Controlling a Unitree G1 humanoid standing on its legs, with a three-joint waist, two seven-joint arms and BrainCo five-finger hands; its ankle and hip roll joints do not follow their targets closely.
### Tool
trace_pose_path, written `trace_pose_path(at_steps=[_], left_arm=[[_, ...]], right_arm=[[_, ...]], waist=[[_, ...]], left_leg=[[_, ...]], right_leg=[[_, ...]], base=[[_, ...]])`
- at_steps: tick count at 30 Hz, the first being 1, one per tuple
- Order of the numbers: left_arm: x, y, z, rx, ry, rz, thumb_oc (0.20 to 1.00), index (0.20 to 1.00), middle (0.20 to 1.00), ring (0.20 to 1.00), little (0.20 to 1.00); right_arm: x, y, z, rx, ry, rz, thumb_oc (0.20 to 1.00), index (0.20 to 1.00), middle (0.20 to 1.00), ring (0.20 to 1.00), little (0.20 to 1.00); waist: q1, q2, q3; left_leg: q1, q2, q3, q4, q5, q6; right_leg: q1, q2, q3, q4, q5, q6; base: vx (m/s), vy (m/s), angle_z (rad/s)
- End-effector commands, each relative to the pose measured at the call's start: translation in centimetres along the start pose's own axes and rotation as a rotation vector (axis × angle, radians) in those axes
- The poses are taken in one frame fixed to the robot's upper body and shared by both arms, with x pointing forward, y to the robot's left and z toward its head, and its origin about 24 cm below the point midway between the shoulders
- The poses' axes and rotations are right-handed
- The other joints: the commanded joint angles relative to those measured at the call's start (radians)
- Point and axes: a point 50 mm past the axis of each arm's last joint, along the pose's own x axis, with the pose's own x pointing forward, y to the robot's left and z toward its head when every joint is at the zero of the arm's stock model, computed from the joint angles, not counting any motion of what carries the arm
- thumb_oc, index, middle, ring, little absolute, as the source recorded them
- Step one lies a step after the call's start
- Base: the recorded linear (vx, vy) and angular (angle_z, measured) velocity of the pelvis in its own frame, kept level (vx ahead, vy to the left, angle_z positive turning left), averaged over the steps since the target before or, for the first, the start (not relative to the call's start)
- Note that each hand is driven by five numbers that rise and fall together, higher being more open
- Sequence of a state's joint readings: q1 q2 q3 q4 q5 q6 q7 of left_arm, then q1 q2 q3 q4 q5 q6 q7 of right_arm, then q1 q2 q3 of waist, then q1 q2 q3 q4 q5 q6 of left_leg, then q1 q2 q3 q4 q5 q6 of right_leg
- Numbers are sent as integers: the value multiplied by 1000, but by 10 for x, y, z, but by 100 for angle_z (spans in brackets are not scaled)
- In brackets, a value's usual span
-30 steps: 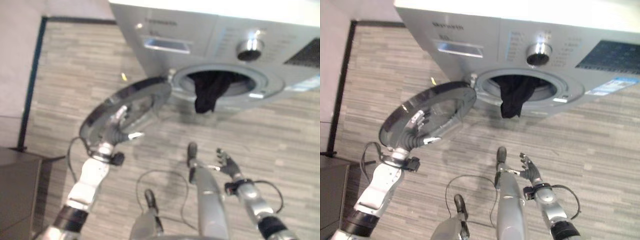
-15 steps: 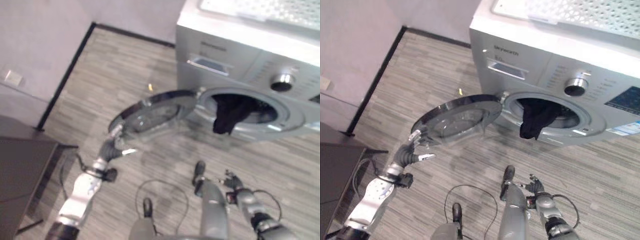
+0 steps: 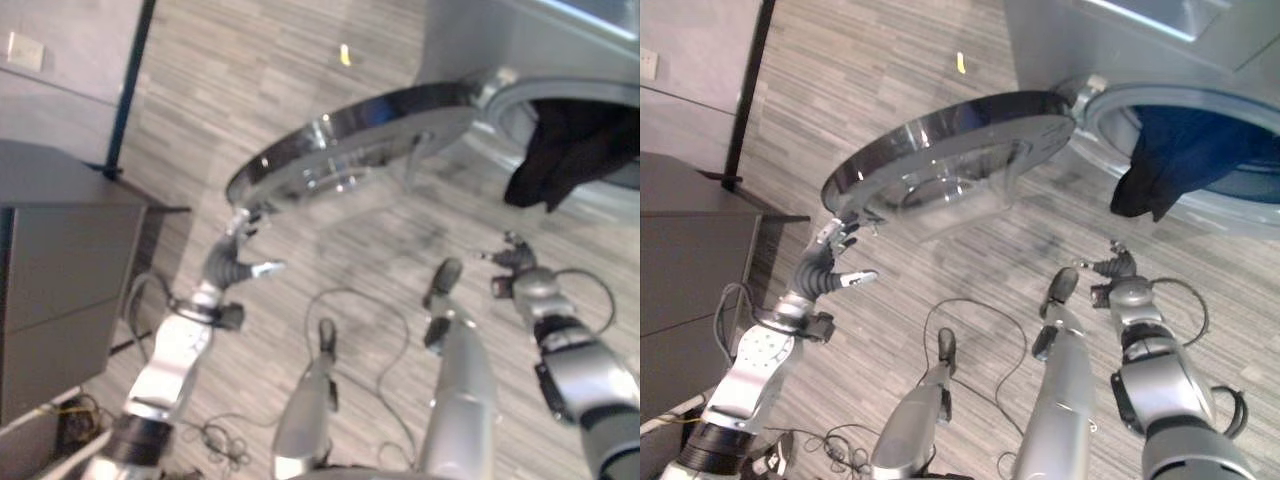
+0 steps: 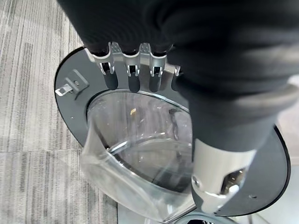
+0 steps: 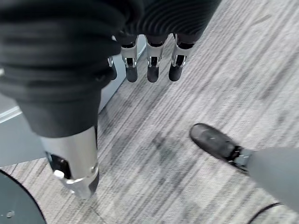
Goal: Grab the laundry basket,head to the washer,open it,put in the laundry and shut it.
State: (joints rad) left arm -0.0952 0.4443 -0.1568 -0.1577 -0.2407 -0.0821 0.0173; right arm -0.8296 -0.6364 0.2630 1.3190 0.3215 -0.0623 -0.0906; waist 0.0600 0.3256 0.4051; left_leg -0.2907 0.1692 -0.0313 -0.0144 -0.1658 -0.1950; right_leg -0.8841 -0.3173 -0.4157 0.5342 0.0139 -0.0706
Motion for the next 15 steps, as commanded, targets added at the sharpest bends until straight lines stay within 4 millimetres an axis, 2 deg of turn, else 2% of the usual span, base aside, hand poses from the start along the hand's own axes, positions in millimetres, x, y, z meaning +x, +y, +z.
trace_pose_path(at_steps=[1, 4, 8, 10, 14, 15], left_arm=[[5, -3, 29, -49, -160, 7, 1000, 1000, 1000, 1000, 1000], [5, -5, 30, -55, -164, 3, 1000, 1000, 1000, 1000, 1000], [3, -6, 29, -69, -164, 11, 1000, 1000, 1000, 1000, 1000], [2, -5, 28, -67, -158, 20, 1000, 1000, 1000, 1000, 1000], [1, -4, 28, -65, -158, 28, 1000, 1000, 1000, 1000, 1000], [1, -3, 28, -65, -161, 32, 1000, 1000, 1000, 1000, 1000]], right_arm=[[-1, -22, -15, -65, 85, -78, 1000, 1000, 1000, 1000, 1000], [-1, -30, -11, -88, 88, -100, 1000, 1000, 1000, 1000, 1000], [1, -44, 4, -142, 58, -131, 1000, 1000, 1000, 1000, 1000], [1, -60, 24, -154, 3, -180, 1000, 1000, 1000, 1000, 1000], [0, -76, 41, -164, -36, -229, 1000, 1000, 1000, 1000, 1000], [-2, -89, 49, -173, -52, -262, 1000, 1000, 1000, 1000, 1000]], waist=[[16, 27, -3], [20, 43, 1], [22, 66, 7], [19, 78, 16], [21, 89, 18], [23, 94, 20]], left_leg=[[155, -66, -24, -73, 26, 159], [148, -67, -32, -73, 29, 155], [134, -71, -46, -73, 32, 149], [124, -75, -55, -73, 32, 144], [114, -79, -62, -73, 34, 141], [108, -81, -67, -73, 37, 137]], right_leg=[[-189, 47, 70, 109, -81, 188], [-206, 41, 68, 128, -87, 190], [-224, 23, 67, 157, -99, 193], [-236, 13, 70, 176, -109, 193], [-248, 7, 70, 190, -114, 194], [-256, 3, 70, 198, -118, 194]], base=[[12, 10, 25], [7, 10, 14], [7, 3, -9], [16, -7, 20], [7, -5, 29], [19, 2, 10]])
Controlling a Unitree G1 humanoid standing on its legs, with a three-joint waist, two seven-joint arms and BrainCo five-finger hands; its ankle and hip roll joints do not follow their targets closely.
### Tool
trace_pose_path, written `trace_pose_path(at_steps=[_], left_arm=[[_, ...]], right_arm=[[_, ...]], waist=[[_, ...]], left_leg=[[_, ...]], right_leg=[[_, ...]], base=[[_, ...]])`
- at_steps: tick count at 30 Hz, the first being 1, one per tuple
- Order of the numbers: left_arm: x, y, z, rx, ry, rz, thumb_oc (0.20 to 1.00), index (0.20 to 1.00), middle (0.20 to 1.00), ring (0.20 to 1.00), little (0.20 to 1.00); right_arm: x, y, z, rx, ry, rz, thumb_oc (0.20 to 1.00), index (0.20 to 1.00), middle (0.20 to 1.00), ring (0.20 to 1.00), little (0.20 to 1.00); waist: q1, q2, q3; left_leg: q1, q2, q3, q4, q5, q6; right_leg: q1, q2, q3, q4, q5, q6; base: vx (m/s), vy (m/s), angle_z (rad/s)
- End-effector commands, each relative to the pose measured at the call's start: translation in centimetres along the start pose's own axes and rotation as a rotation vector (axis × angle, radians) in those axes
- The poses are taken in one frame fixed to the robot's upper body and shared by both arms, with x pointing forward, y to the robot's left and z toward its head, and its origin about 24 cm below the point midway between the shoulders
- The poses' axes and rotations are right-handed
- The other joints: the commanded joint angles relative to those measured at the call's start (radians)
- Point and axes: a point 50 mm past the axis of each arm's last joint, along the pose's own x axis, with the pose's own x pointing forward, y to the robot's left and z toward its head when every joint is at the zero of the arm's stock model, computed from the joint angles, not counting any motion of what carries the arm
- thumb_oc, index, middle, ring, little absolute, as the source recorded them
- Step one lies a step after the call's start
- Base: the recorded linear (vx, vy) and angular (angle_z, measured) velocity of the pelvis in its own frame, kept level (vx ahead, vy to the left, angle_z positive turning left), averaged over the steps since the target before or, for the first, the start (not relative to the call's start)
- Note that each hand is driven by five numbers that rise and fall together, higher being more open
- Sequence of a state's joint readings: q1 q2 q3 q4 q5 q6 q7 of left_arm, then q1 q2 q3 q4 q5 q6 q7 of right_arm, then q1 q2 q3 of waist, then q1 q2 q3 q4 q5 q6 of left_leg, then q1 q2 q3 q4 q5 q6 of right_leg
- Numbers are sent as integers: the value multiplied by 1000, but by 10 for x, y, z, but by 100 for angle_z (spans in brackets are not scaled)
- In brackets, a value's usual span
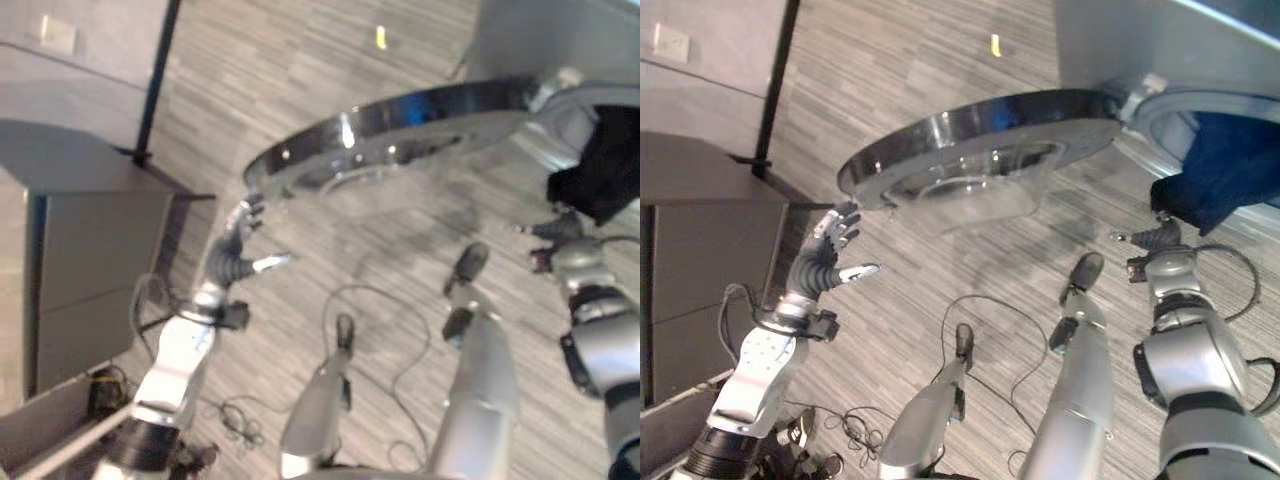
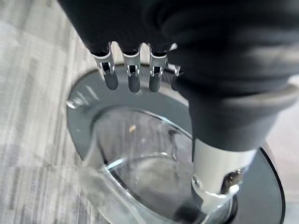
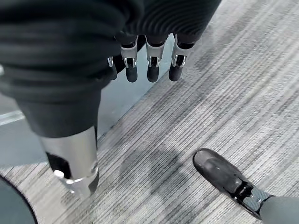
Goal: Grab the laundry basket,head to the washer,open it,put in the laundry and shut it.
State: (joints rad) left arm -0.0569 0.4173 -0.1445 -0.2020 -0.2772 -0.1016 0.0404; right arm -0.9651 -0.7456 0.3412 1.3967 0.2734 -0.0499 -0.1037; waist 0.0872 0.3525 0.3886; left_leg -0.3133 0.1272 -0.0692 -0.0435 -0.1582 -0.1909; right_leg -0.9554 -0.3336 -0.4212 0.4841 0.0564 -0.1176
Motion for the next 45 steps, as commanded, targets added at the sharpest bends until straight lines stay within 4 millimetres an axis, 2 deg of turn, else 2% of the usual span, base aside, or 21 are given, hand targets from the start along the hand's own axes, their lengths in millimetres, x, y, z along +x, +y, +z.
trace_pose_path(at_steps=[1, 3, 5, 6, 7, 11, 13, 17, 24, 25, 26, 29, 32, 35, 38, 45], left_arm=[[8, -4, 24, -2, -133, -10, 1000, 1000, 1000, 1000, 1000], [8, -5, 25, -7, -135, -18, 1000, 1000, 1000, 1000, 1000], [8, -5, 25, -9, -138, -19, 1000, 1000, 1000, 1000, 1000], [8, -5, 25, -12, -135, -19, 1000, 1000, 1000, 1000, 1000], [9, -8, 25, -26, -135, -28, 1000, 1000, 1000, 1000, 1000], [9, -10, 25, -45, -136, -37, 1000, 1000, 1000, 1000, 1000], [10, -10, 26, -56, -136, -47, 1000, 1000, 1000, 1000, 1000], [11, -8, 26, -52, -135, -40, 1000, 1000, 1000, 1000, 1000], [10, -4, 26, -41, -140, -23, 1000, 1000, 1000, 1000, 1000], [10, -4, 26, -40, -140, -24, 1000, 1000, 1000, 1000, 1000], [10, -4, 27, -43, -141, -30, 1000, 1000, 1000, 1000, 1000], [11, -4, 29, -32, -145, -31, 1000, 1000, 1000, 1000, 1000], [12, -5, 28, -38, -138, -25, 1000, 1000, 1000, 1000, 1000], [14, -5, 28, -34, -133, -28, 1000, 1000, 1000, 1000, 1000], [15, -3, 29, -31, -133, -25, 1000, 1000, 1000, 1000, 1000], [15, 4, 32, -20, -155, 5, 1000, 1000, 1000, 1000, 1000]], right_arm=[[1, -50, 10, -78, -11, -146, 1000, 1000, 1000, 1000, 1000], [0, -65, 18, -110, -25, -179, 1000, 1000, 1000, 1000, 1000], [0, -69, 19, -115, -23, -191, 1000, 1000, 1000, 1000, 1000], [-2, -82, 19, -122, -6, -221, 1000, 1000, 1000, 1000, 1000], [-4, -91, 6, -98, 47, -243, 1000, 1000, 1000, 1000, 1000], [-5, -84, -5, -16, 91, -219, 1000, 1000, 1000, 1000, 1000], [-4, -73, -11, 79, 120, -183, 1000, 1000, 1000, 1000, 1000], [-4, -66, -14, 162, 133, -162, 1000, 1000, 1000, 1000, 1000], [-4, -76, -7, 235, 108, -190, 1000, 1000, 1000, 1000, 1000], [-4, -77, -8, 274, 108, -196, 1000, 1000, 1000, 1000, 1000], [-5, -79, -9, 411, 107, -212, 1000, 1000, 1000, 1000, 1000], [-10, -106, -10, 515, 103, -325, 1000, 1000, 1000, 1000, 1000], [-15, -120, -18, 655, 114, -414, 1000, 1000, 1000, 1000, 1000], [-15, -116, -25, 758, 130, -443, 1000, 1000, 1000, 1000, 1000], [-12, -109, -20, 758, 122, -426, 1000, 1000, 1000, 1000, 1000], [-11, -109, -11, 722, 104, -413, 1000, 1000, 1000, 1000, 1000]], waist=[[-4, 70, 35], [-4, 69, 35], [-5, 70, 35], [-8, 71, 37], [-8, 79, 36], [-9, 80, 34], [-13, 76, 36], [-20, 73, 37], [-27, 83, 45], [-28, 86, 46], [-28, 93, 47], [-32, 111, 52], [-41, 126, 60], [-42, 126, 65], [-43, 124, 64], [-55, 119, 79]], left_leg=[[125, -41, -33, -44, 29, 131], [115, -42, -38, -44, 26, 130], [112, -42, -39, -44, 27, 130], [107, -40, -42, -44, 32, 129], [105, -41, -48, -44, 38, 128], [109, -44, -51, -44, 31, 127], [116, -45, -49, -44, 21, 131], [131, -48, -50, -44, 4, 132], [141, -54, -45, -44, -8, 131], [142, -55, -44, -44, -10, 130], [143, -59, -40, -44, -20, 129], [140, -63, -38, -44, -22, 126], [137, -66, -32, -44, -22, 124], [139, -68, -28, -44, -29, 125], [142, -67, -25, -44, -34, 125], [133, -68, -23, -44, -32, 121]], right_leg=[[-192, 16, 76, 255, -161, 241], [-206, 17, 75, 268, -166, 242], [-207, 16, 77, 269, -168, 241], [-208, 12, 74, 272, -173, 238], [-213, 4, 72, 287, -180, 236], [-214, 6, 70, 300, -184, 234], [-206, 5, 68, 298, -184, 234], [-198, -5, 67, 296, -181, 238], [-197, -20, 77, 304, -181, 244], [-199, -20, 79, 307, -183, 245], [-202, -25, 83, 312, -189, 245], [-213, -37, 90, 322, -193, 249], [-220, -41, 93, 328, -199, 247], [-222, -39, 91, 333, -204, 246], [-227, -39, 95, 334, -202, 248], [-234, -33, 107, 323, -199, 246]], base=[[0, 0, 0], [14, -8, -2], [17, -24, -4], [21, -42, -1], [17, -35, 4], [7, -4, 6], [0, 0, 0], [0, 0, 0], [6, 3, 7], [0, 0, 0], [31, -6, -2], [23, 1, 4], [10, 6, 10], [4, 0, 1], [0, 0, 0], [0, 0, 0]])
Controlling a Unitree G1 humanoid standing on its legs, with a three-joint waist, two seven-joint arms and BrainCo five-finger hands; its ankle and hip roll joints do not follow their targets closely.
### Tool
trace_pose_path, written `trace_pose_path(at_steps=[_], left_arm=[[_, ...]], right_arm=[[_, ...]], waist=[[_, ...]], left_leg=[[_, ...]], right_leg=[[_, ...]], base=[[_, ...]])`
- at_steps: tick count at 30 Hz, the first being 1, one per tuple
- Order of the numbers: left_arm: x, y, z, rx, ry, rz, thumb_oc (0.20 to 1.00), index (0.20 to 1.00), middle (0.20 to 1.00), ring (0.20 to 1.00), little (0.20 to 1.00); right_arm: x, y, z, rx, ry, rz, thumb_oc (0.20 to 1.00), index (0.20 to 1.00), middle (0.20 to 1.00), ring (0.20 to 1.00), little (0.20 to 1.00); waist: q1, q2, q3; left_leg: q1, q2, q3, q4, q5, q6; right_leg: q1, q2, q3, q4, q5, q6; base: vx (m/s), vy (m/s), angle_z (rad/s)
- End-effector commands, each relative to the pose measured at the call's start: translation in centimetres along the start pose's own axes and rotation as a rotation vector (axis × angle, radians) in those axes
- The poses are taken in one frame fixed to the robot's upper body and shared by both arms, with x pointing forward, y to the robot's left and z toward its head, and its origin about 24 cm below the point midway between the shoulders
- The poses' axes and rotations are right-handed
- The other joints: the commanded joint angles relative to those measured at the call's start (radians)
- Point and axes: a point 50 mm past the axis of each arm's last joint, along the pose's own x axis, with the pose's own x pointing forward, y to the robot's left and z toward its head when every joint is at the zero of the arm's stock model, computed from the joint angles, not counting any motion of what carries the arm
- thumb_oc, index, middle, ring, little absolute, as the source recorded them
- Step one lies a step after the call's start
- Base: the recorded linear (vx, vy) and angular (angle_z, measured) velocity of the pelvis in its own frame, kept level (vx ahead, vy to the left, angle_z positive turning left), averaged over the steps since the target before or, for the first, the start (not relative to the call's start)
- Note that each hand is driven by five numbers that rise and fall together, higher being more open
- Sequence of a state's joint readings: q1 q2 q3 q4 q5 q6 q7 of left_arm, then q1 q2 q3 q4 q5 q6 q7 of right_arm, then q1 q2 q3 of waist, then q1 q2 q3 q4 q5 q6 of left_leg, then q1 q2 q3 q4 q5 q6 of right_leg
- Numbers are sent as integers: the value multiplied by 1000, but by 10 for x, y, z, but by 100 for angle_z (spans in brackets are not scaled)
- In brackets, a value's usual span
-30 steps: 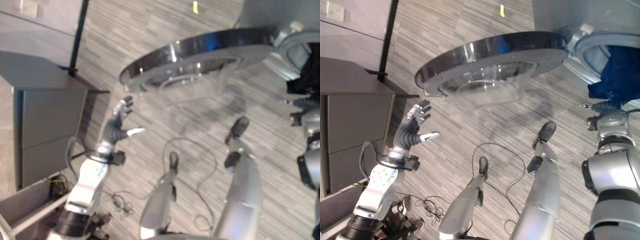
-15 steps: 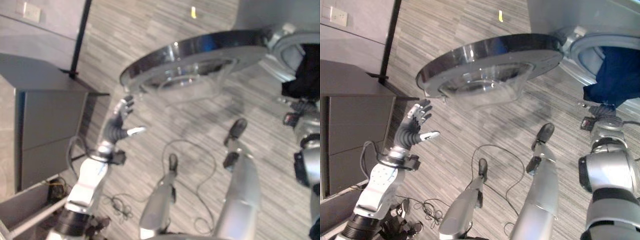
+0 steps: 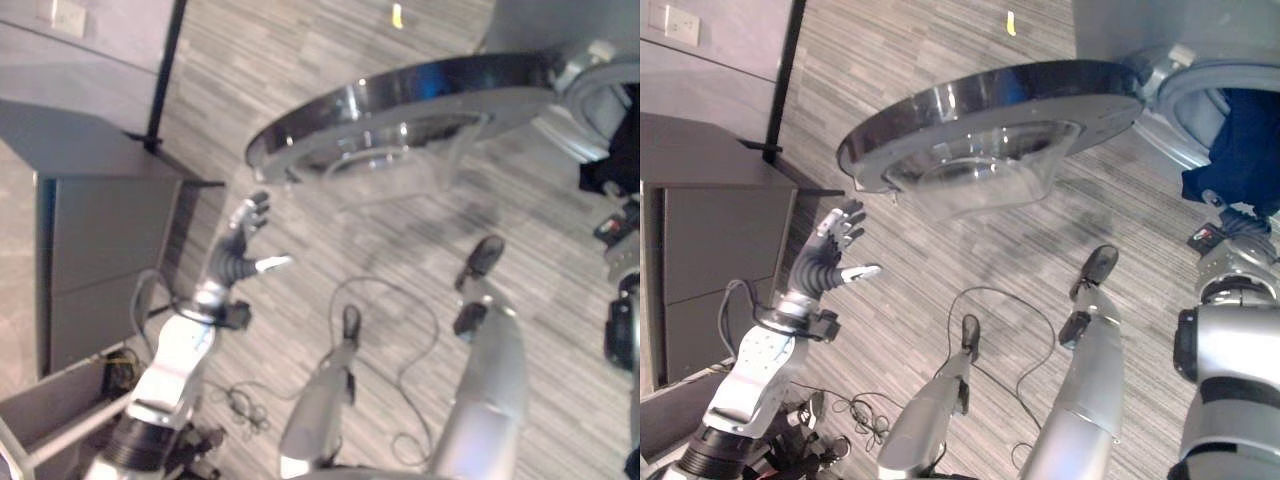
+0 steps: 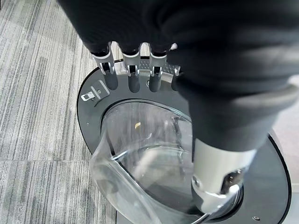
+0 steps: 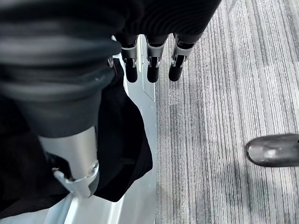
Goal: Grab the laundry basket,head to the washer,open it,put in the laundry and shut it.
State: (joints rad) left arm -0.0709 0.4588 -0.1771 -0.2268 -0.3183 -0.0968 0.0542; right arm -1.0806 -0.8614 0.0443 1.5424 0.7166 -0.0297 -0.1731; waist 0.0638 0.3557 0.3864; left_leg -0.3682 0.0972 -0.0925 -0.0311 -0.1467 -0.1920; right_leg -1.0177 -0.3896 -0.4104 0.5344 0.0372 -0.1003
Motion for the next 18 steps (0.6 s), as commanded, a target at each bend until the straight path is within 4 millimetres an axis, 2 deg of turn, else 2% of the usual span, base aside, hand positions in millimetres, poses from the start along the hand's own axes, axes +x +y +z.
trace_pose_path(at_steps=[1, 8, 13, 18], left_arm=[[12, 8, 26, -6, -142, 46, 1000, 1000, 1000, 1000, 1000], [8, 12, 25, -25, -140, 67, 1000, 1000, 1000, 1000, 1000], [6, 13, 26, -39, -148, 68, 1000, 1000, 1000, 1000, 1000], [4, 14, 27, -50, -153, 75, 1000, 1000, 1000, 1000, 1000]], right_arm=[[2, -37, 24, -42, -62, -118, 1000, 1000, 1000, 1000, 1000], [1, -35, 43, -75, -127, -112, 1000, 1000, 1000, 1000, 1000], [-2, -27, 67, -52, -220, -95, 1000, 1000, 1000, 1000, 1000], [-5, -21, 81, -62, -285, -89, 1000, 1000, 1000, 1000, 1000]], waist=[[-33, 117, 81], [-34, 121, 69], [-39, 124, 69], [-42, 126, 66]], left_leg=[[185, -39, -1, -56, -47, 121], [164, -43, -2, -56, -49, 114], [148, -39, 1, -56, -43, 106], [147, -39, 2, -56, -44, 103]], right_leg=[[-179, 26, 98, 277, -179, 230], [-219, 26, 103, 297, -184, 235], [-245, 24, 111, 316, -198, 236], [-264, 24, 117, 337, -207, 232]], base=[[0, 0, 0], [8, -7, -3], [21, -27, 2], [8, -10, -1]])
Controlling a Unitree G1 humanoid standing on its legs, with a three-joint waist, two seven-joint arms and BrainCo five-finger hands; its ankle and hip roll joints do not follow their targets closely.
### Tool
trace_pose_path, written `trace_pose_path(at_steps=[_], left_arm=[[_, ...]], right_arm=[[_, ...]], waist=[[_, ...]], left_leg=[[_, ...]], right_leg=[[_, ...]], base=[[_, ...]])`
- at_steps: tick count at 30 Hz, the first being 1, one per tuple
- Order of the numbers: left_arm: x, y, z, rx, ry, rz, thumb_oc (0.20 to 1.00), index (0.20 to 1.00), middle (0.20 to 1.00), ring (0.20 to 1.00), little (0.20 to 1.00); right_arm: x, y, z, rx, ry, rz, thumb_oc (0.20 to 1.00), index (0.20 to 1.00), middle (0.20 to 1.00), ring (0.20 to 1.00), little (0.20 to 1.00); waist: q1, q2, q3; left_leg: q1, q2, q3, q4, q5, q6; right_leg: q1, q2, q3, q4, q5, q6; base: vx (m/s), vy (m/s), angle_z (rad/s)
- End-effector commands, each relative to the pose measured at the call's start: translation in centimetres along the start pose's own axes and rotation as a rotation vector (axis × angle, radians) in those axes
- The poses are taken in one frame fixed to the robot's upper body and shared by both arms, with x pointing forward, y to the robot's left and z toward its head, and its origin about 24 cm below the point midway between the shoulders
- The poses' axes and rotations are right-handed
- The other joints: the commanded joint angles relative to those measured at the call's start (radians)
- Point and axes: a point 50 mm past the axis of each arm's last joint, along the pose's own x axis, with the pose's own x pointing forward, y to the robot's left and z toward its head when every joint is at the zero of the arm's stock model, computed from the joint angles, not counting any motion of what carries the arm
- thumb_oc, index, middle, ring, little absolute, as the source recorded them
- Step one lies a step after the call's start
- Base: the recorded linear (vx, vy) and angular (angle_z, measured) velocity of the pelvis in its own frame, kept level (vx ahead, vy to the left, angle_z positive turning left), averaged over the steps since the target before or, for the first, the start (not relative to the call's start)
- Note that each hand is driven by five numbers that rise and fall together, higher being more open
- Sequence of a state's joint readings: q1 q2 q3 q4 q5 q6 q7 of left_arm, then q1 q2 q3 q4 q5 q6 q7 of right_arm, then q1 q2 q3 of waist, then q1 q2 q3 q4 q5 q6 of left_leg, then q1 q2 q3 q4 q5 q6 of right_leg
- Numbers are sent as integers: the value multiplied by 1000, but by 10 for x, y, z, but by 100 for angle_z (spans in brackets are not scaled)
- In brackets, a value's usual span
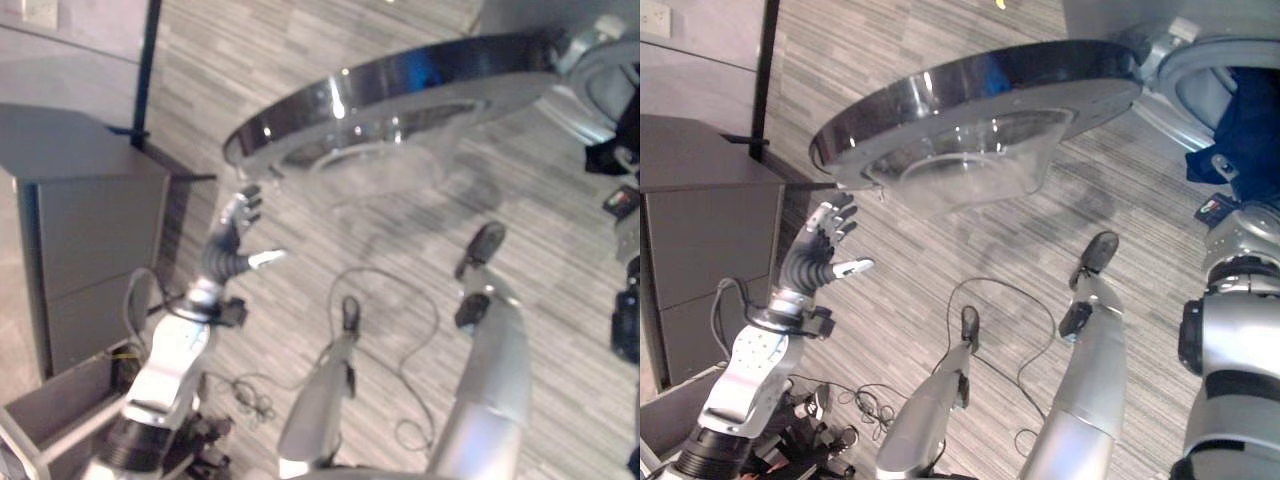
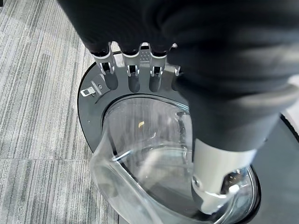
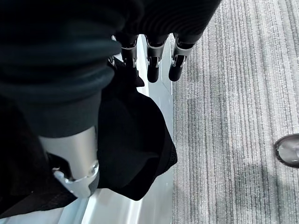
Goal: Grab the laundry basket,head to the washer,open it,put in the laundry and shut it.
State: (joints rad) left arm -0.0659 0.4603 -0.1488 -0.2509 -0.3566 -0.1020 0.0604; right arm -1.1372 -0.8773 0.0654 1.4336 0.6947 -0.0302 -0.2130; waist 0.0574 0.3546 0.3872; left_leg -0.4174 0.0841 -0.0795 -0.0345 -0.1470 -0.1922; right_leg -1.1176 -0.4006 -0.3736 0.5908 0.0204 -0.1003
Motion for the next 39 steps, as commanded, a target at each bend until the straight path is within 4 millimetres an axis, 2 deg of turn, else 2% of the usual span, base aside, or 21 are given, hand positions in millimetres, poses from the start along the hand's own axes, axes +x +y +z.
trace_pose_path(at_steps=[1, 3, 4, 5, 7, 8, 17, 18, 21, 25, 27, 30, 31, 32, 36, 37, 38, 39], left_arm=[[5, 7, 21, -24, -128, 42, 1000, 1000, 1000, 1000, 1000], [5, 7, 22, -27, -132, 43, 1000, 1000, 1000, 1000, 1000], [5, 8, 22, -30, -133, 44, 1000, 1000, 1000, 1000, 1000], [4, 8, 22, -30, -133, 44, 1000, 1000, 1000, 1000, 1000], [4, 8, 22, -32, -133, 44, 1000, 1000, 1000, 1000, 1000], [3, 9, 22, -34, -133, 46, 1000, 1000, 1000, 1000, 1000], [2, 10, 21, -46, -132, 52, 1000, 1000, 1000, 1000, 1000], [2, 10, 20, -47, -129, 52, 1000, 1000, 1000, 1000, 1000], [2, 10, 19, -54, -123, 47, 1000, 1000, 1000, 1000, 1000], [2, 11, 19, -50, -118, 41, 1000, 1000, 1000, 1000, 1000], [1, 12, 18, -48, -116, 40, 1000, 1000, 1000, 1000, 1000], [-2, 13, 16, -48, -100, 17, 1000, 1000, 1000, 1000, 1000], [-4, 13, 16, -44, -93, -2, 1000, 1000, 1000, 1000, 1000], [-4, 13, 16, -45, -93, -4, 1000, 1000, 1000, 1000, 1000], [-6, 14, 16, -46, -85, -16, 1000, 1000, 1000, 1000, 1000], [-5, 13, 16, -48, -87, -17, 1000, 1000, 1000, 1000, 1000], [-6, 14, 16, -42, -85, -17, 1000, 1000, 1000, 1000, 1000], [-6, 14, 17, -42, -88, -15, 1000, 1000, 1000, 1000, 1000]], right_arm=[[3, -41, 47, -88, -177, -129, 1000, 1000, 1000, 1000, 1000], [2, -41, 54, -93, -208, -135, 1000, 1000, 1000, 1000, 1000], [2, -41, 56, -94, -213, -139, 937, 937, 937, 937, 937], [1, -40, 58, -93, -220, -141, 740, 740, 740, 740, 740], [1, -38, 61, -90, -234, -142, 294, 294, 294, 294, 294], [1, -36, 63, -88, -240, -139, 200, 200, 200, 200, 200], [-2, -11, 60, -62, -266, -83, 200, 200, 200, 200, 200], [-4, 6, 55, -40, -268, -37, 200, 200, 200, 200, 200], [-9, 25, 54, -2, -291, 19, 200, 200, 200, 200, 200], [-17, 42, 60, 61, -355, 66, 200, 200, 200, 200, 200], [-17, 42, 58, 60, -353, 63, 200, 200, 200, 200, 200], [-31, 48, 85, 114, -505, 77, 200, 200, 200, 200, 200], [-32, 40, 94, 130, -541, 34, 200, 200, 200, 200, 200], [-32, 39, 94, 130, -540, 31, 200, 200, 200, 200, 200], [-41, 24, 131, 130, -672, -57, 200, 200, 200, 200, 200], [-42, 24, 133, 128, -675, -61, 200, 200, 200, 200, 200], [-43, 10, 149, 104, -704, -128, 200, 200, 200, 200, 200], [-42, 7, 153, 105, -706, -141, 200, 200, 200, 200, 200]], waist=[[-36, 127, 67], [-40, 128, 69], [-41, 129, 68], [-41, 129, 68], [-41, 130, 66], [-41, 129, 66], [-43, 120, 62], [-44, 117, 60], [-46, 113, 59], [-50, 109, 51], [-51, 108, 52], [-51, 111, 35], [-45, 112, 23], [-44, 112, 23], [-34, 105, 11], [-33, 108, 11], [-25, 106, 3], [-21, 106, 0]], left_leg=[[196, -25, -9, -53, -43, 102], [199, -24, -9, -53, -43, 99], [199, -23, -9, -53, -44, 99], [198, -23, -9, -53, -46, 98], [198, -23, -7, -53, -48, 96], [197, -23, -7, -53, -49, 96], [201, -17, -9, -53, -58, 96], [205, -18, -9, -53, -61, 96], [210, -19, -8, -53, -62, 99], [229, -22, -7, -53, -67, 103], [232, -20, -8, -53, -67, 103], [253, -23, -9, -53, -75, 107], [263, -23, -16, -53, -79, 109], [264, -23, -16, -53, -79, 109], [268, -29, -28, -53, -80, 110], [268, -29, -29, -53, -80, 110], [266, -32, -31, -53, -83, 109], [265, -32, -33, -53, -83, 109]], right_leg=[[-166, 35, 82, 282, -192, 232], [-177, 34, 84, 295, -195, 231], [-181, 33, 85, 300, -197, 230], [-184, 33, 85, 305, -199, 230], [-195, 31, 85, 316, -200, 231], [-198, 30, 85, 321, -201, 230], [-206, 25, 84, 333, -200, 230], [-203, 24, 82, 331, -196, 229], [-192, 22, 80, 323, -189, 229], [-164, 14, 73, 303, -178, 232], [-159, 14, 71, 301, -177, 232], [-123, 5, 67, 282, -169, 236], [-110, -1, 69, 279, -166, 240], [-109, -2, 68, 278, -166, 241], [-90, -9, 71, 265, -165, 242], [-91, -10, 71, 266, -166, 242], [-100, -13, 73, 275, -169, 243], [-105, -14, 75, 281, -171, 243]], base=[[0, 0, 0], [0, 0, 0], [0, 0, 0], [0, 0, 0], [0, 0, 0], [0, 0, 0], [0, 0, -2], [0, 0, 0], [0, 0, 0], [-4, 27, 0], [1, 4, 2], [21, 38, 2], [0, 0, 0], [0, 0, 0], [7, -9, 6], [16, 6, 8], [16, 7, 6], [36, 1, 4]])
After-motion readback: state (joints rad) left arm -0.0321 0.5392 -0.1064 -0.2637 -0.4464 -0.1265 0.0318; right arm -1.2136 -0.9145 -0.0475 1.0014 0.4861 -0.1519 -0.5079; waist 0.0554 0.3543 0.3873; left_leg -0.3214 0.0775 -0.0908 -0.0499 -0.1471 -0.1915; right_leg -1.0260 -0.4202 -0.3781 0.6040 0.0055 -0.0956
